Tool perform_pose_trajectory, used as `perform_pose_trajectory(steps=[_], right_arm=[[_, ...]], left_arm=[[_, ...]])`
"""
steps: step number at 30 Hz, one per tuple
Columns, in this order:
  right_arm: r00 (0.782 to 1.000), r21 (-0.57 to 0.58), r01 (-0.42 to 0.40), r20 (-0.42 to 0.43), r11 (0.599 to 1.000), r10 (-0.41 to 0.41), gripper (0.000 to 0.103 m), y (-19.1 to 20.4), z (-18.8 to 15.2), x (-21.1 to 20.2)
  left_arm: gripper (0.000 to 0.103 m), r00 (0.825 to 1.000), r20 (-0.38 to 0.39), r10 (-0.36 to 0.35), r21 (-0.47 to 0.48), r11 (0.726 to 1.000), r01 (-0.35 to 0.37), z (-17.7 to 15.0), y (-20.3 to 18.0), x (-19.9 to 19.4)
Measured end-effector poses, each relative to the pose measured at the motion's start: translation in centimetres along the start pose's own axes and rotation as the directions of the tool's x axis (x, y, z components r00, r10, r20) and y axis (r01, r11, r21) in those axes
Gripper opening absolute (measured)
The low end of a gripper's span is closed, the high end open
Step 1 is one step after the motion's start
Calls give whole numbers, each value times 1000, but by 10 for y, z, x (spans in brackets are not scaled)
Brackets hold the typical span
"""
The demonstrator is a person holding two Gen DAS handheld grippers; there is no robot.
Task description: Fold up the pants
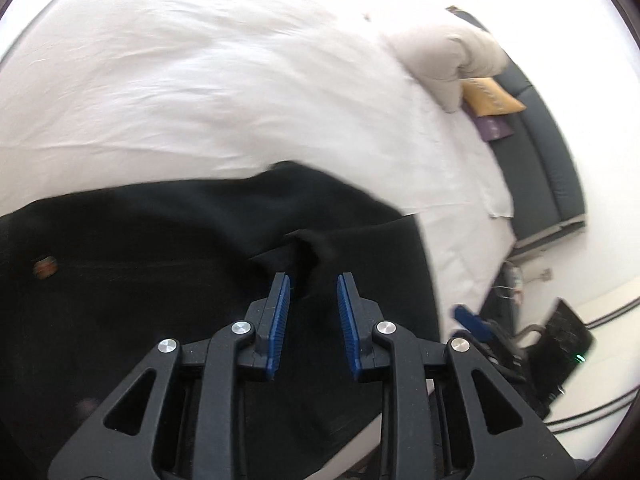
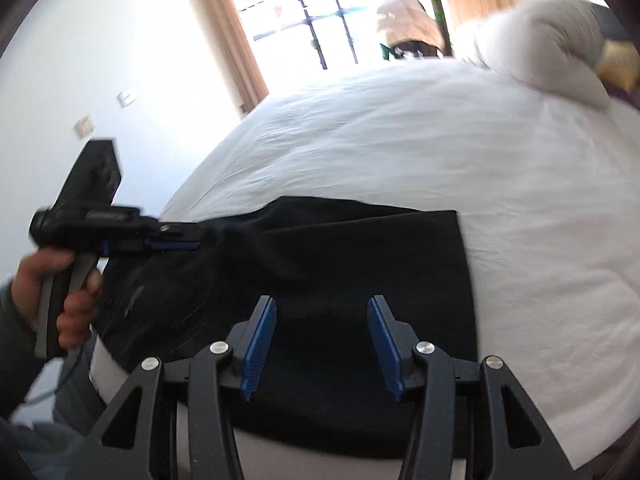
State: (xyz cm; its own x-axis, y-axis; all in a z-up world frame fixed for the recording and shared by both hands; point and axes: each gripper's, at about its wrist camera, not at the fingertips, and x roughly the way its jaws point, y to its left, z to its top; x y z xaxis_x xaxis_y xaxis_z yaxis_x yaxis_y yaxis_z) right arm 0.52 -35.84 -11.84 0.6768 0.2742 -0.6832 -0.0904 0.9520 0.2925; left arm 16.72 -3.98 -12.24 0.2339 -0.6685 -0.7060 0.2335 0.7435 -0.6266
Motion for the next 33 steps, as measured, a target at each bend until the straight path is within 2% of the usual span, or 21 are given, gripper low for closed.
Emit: perform_pose_trajectory(steps=[2, 5, 8, 10, 13, 14, 15, 24, 27, 30, 33], right_arm=[[1000, 36, -1, 0, 999, 1, 52, -11, -1, 2], [1000, 51, -6, -3, 999, 6, 52, -3, -14, -2], [1000, 33, -21, -16, 999, 21, 52, 2, -27, 1], [999, 27, -29, -32, 999, 30, 52, 19, -37, 3], [998, 40, -39, -43, 998, 41, 52, 22, -44, 9], [998, 42, -41, -43, 998, 43, 52, 22, -45, 10], [998, 41, -43, -42, 998, 45, 52, 24, -45, 8], [998, 53, -35, -44, 998, 37, 52, 26, -49, 8], [998, 55, -37, -46, 998, 40, 52, 27, -49, 9], [998, 60, -42, -48, 997, 45, 52, 29, -50, 11], [997, 60, -46, -51, 997, 49, 52, 33, -52, 12]], left_arm=[[24, 999, -31, -27, -28, 999, 26, 5, -4, 18], [24, 998, -63, 26, -52, 998, -29, 2, -1, 36], [24, 997, -66, 26, -62, 998, -30, -6, 1, 41], [24, 998, -54, 35, -43, 998, -38, -10, -1, 44], [23, 998, -42, 46, -12, 999, -46, -19, 8, 51], [16, 998, -37, 51, -3, 999, -51, -19, 9, 51], [0, 998, -35, 54, 4, 999, -54, -19, 8, 51], [0, 998, 16, 61, 14, 998, -61, -30, 15, 29], [0, 996, 25, 90, 39, 995, -91, -29, 12, 20], [0, 996, 7, 85, 77, 993, -85, -26, 6, 22], [1, 993, -29, 110, 67, 992, -108, -24, 9, 35]])
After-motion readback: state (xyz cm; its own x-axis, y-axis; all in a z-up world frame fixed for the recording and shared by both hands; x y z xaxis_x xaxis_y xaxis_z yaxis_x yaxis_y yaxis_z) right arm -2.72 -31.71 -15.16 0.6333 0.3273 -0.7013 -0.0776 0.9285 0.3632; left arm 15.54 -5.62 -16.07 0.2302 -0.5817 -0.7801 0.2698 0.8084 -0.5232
